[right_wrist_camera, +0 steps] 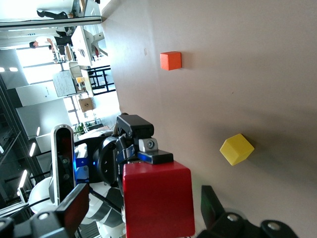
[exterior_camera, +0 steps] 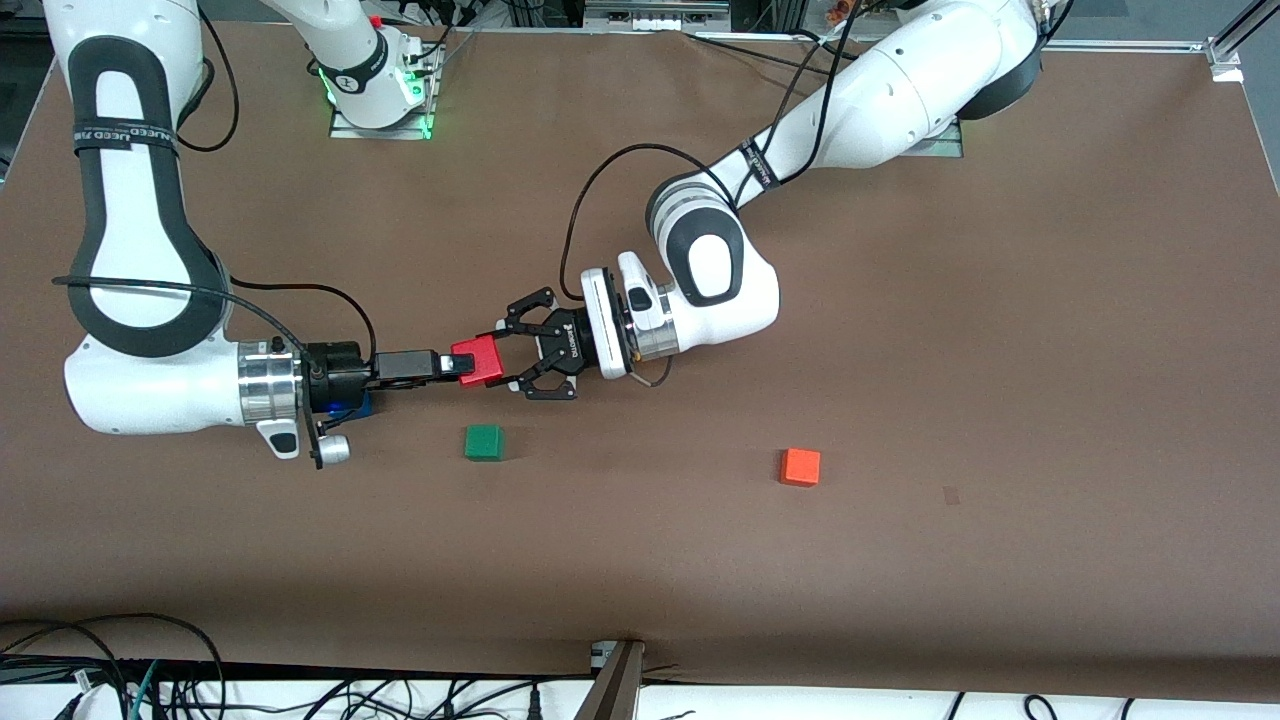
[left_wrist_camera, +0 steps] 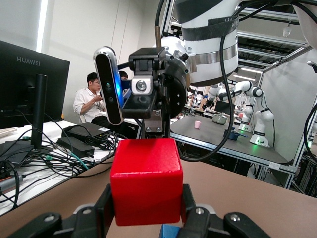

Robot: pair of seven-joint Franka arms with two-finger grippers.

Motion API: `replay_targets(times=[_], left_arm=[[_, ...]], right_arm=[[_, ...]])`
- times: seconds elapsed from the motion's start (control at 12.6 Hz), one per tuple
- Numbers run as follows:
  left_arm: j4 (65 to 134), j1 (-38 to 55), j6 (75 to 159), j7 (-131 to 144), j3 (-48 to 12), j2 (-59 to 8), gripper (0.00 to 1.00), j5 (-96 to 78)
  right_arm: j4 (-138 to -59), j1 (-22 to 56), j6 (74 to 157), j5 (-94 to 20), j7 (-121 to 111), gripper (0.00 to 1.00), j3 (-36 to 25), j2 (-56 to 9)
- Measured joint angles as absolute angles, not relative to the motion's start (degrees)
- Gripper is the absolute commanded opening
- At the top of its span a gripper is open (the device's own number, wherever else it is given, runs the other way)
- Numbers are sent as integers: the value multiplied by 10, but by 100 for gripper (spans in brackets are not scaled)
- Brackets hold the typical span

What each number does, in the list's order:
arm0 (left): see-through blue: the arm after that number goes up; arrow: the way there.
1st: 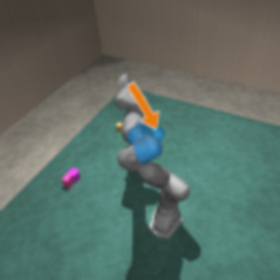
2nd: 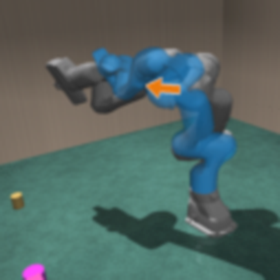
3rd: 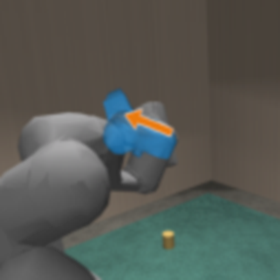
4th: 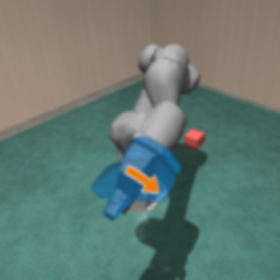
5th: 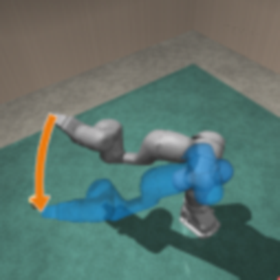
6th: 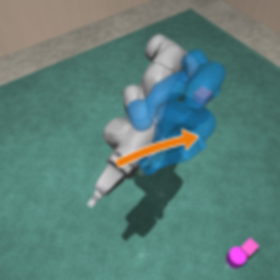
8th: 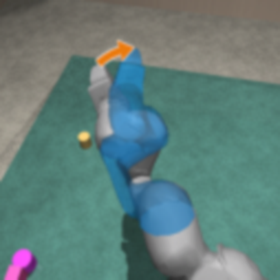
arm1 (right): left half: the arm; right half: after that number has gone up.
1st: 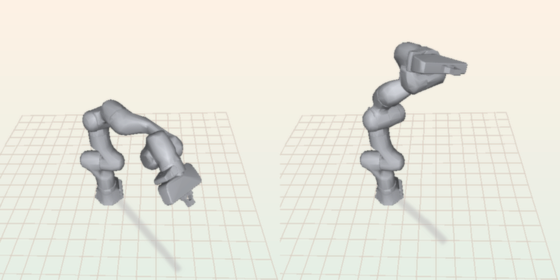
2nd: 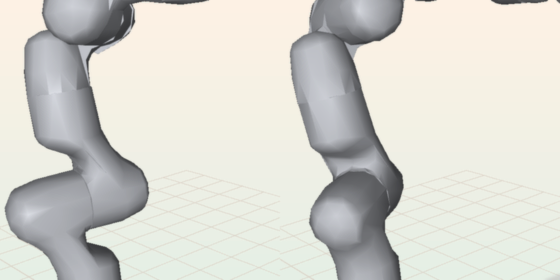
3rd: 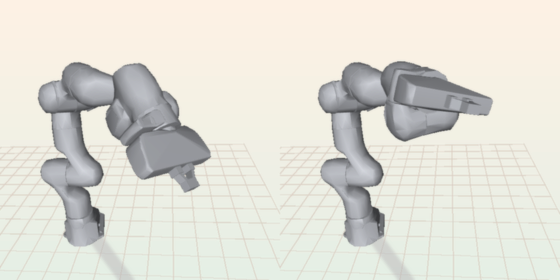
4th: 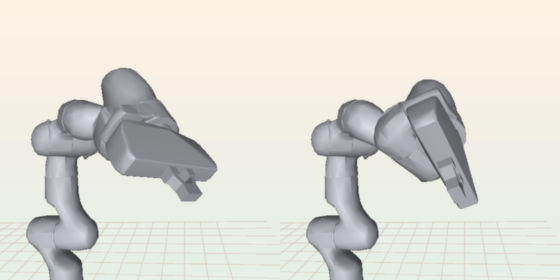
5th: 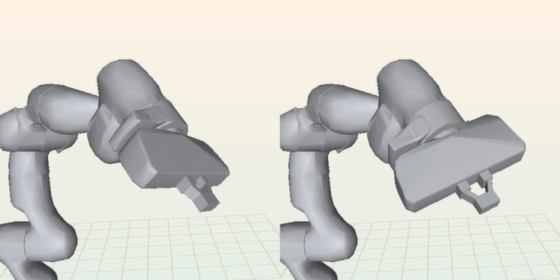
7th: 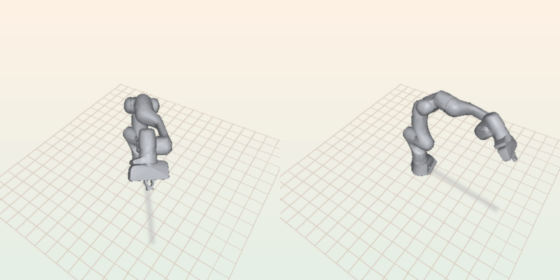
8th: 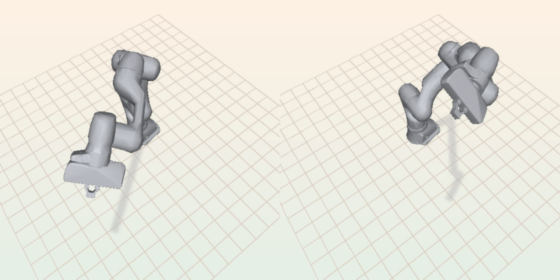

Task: Pass red block to right arm, stack on blue
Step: 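Close the right gripper on the red cube held by the left gripper, then open the left gripper and withdraw it while the right gripper holds the cube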

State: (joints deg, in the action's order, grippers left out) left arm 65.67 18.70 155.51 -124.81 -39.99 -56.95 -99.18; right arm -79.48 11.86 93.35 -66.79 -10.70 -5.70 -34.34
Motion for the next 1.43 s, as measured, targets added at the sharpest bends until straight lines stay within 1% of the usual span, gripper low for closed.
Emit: replay_targets(times=[0.16, 0.24, 0.32, 0.4, 0.48, 0.55, 0.87, 0.95, 1.03, 1.11, 1.43], left_arm=[[655, 187, 1556, -1248, -400, -569, 0, -992], [655, 187, 1556, -1248, -400, -569, 0, -992], [655, 187, 1556, -1247, -400, -568, 0, -992], [655, 188, 1556, -1247, -400, -568, 0, -992], [655, 188, 1557, -1246, -400, -568, 0, -992], [655, 189, 1557, -1246, -400, -568, 0, -992], [655, 191, 1560, -1243, -400, -568, 0, -1003], [655, 192, 1560, -1243, -400, -568, 3, -1003], [655, 192, 1560, -1243, -400, -568, 70, -1003], [655, 192, 1560, -1243, -400, -568, 100, -1003], [653, 192, 1560, -1225, -400, -568, 100, -1021]], right_arm=[[-794, 119, 933, -667, -107, 100, -57, -346], [-794, 119, 933, -667, -107, 90, -58, -347], [-794, 119, 933, -667, -107, 71, -58, -347], [-794, 119, 933, -667, -107, 42, -58, -348], [-794, 119, 933, -667, -107, 18, -58, -349], [-794, 119, 933, -667, -107, 0, -58, -349], [-793, 119, 931, -666, -109, 0, -58, -350], [-793, 119, 931, -666, -109, 0, -58, -350], [-793, 119, 931, -666, -109, 0, -58, -350], [-793, 119, 930, -666, -109, 0, -58, -350], [-793, 119, 931, -666, -109, 0, -58, -350]])
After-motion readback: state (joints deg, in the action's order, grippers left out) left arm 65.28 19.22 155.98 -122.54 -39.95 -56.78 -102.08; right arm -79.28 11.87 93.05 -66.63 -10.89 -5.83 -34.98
